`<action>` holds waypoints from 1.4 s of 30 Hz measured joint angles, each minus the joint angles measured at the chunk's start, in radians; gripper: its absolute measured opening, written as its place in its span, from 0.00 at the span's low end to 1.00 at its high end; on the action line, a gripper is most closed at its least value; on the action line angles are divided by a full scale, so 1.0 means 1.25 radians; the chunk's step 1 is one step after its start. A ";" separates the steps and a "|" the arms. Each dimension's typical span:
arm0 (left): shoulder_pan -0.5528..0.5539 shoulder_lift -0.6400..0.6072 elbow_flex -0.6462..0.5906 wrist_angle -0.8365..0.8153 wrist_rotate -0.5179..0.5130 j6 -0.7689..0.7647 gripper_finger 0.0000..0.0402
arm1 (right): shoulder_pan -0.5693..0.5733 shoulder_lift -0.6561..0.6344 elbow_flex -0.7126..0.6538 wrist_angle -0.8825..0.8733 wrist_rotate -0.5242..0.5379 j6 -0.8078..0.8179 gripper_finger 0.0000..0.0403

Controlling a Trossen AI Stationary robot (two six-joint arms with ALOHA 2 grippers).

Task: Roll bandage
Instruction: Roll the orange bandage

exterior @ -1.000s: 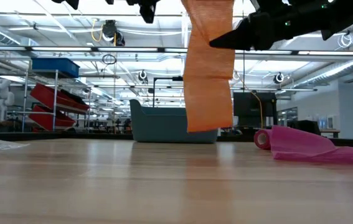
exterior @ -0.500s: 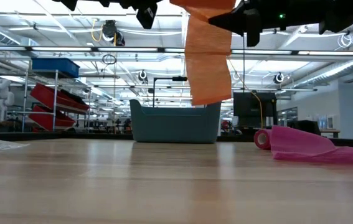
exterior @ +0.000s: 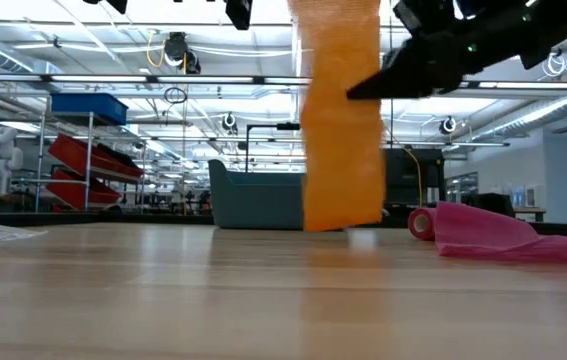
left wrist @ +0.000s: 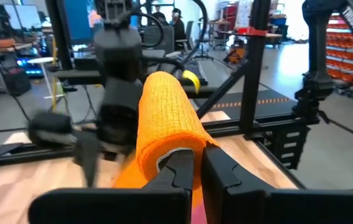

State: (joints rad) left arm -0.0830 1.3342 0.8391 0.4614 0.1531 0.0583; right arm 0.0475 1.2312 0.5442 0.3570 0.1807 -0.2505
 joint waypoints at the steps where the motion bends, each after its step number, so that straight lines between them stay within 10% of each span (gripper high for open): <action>1: 0.000 0.000 0.000 0.000 -0.006 0.003 0.02 | 0.000 0.000 0.000 -0.016 -0.014 0.030 0.23; 9: -0.005 -0.030 0.000 0.001 -0.090 0.064 0.02 | 0.020 -0.008 -0.111 0.336 -0.168 0.163 0.29; 18: -0.007 -0.046 0.000 -0.040 -0.107 0.091 0.02 | 0.021 0.095 -0.215 0.716 -0.081 0.489 0.31; 31: -0.003 -0.044 0.000 -0.125 -0.215 0.056 0.02 | 0.076 0.156 -0.174 0.658 -0.121 0.346 0.39; 42: -0.002 -0.044 0.000 -0.108 -0.215 0.042 0.02 | 0.070 0.263 -0.110 0.655 -0.100 0.314 0.69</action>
State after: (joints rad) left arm -0.0856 1.2789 0.8391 0.3265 -0.1158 0.1112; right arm 0.1353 1.5600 0.4066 1.1754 0.0552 0.1426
